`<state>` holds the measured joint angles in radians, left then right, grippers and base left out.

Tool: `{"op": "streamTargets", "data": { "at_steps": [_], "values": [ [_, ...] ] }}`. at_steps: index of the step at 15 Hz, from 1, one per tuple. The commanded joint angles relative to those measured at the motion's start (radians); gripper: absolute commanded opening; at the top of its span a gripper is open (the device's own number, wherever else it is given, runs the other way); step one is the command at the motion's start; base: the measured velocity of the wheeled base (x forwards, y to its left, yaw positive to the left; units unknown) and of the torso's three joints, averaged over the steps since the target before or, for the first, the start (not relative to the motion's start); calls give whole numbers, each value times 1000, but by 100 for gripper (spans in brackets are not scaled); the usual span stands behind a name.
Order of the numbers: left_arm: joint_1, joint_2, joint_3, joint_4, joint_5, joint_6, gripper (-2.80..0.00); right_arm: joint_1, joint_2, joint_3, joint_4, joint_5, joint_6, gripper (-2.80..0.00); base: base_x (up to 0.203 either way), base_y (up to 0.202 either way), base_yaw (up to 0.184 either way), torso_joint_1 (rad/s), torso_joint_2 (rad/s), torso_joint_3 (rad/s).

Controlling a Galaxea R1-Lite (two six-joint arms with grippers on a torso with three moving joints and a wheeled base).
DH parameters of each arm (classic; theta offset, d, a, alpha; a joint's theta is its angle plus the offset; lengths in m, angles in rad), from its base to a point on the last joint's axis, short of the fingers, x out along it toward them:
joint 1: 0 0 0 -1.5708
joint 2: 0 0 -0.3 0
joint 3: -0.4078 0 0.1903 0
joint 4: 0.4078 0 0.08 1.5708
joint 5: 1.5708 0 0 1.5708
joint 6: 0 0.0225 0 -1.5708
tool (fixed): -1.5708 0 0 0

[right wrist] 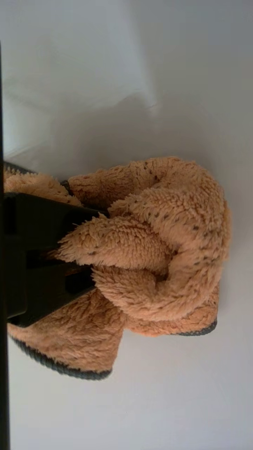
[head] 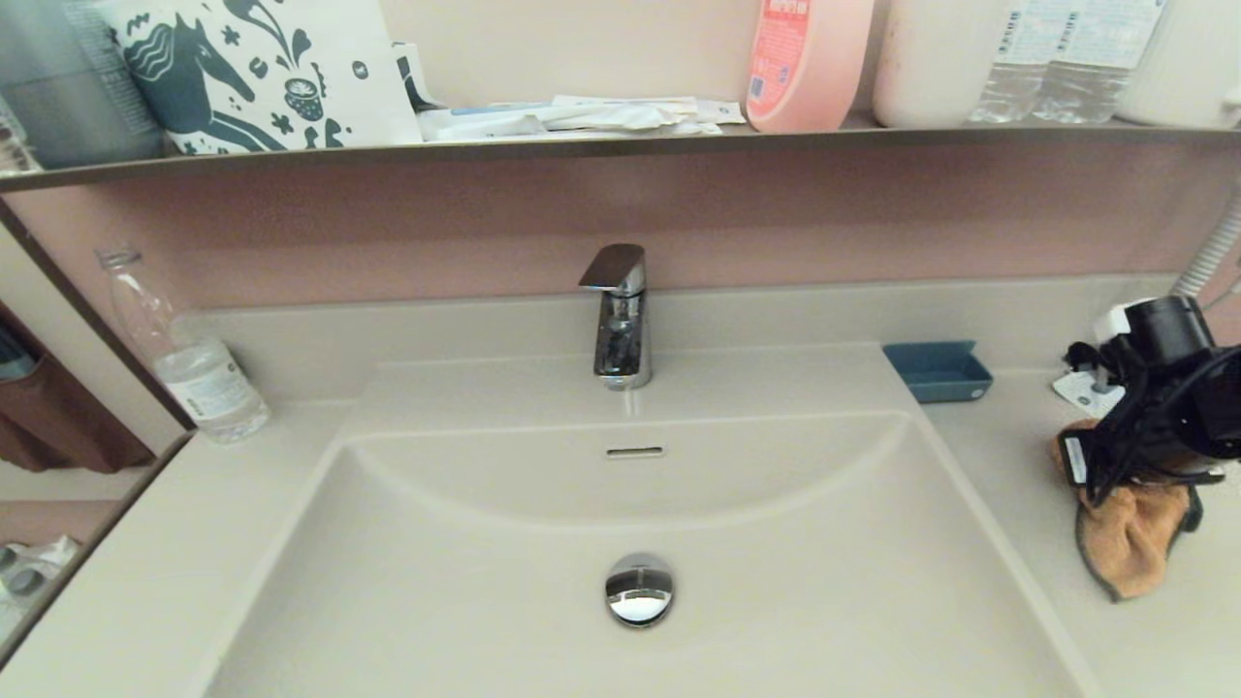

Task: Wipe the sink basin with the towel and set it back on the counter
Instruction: Wipe the sink

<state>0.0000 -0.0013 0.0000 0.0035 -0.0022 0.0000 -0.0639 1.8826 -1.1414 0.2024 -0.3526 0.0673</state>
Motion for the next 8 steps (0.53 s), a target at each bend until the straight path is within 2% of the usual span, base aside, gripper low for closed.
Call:
{"op": "streamTargets", "data": {
  "at_steps": [1, 5, 8],
  "values": [
    [0, 1, 0, 0, -1, 0, -280, 6, 92, -83, 1, 1, 22, -280, 0, 0, 0, 0, 0, 0],
    [1, 1, 0, 0, -1, 0, -280, 26, 47, -121, 29, 2, 42, -280, 0, 0, 0, 0, 0, 0],
    [1, 1, 0, 0, -1, 0, -280, 36, -79, -125, 150, 18, 44, -280, 0, 0, 0, 0, 0, 0]
  ]
}}
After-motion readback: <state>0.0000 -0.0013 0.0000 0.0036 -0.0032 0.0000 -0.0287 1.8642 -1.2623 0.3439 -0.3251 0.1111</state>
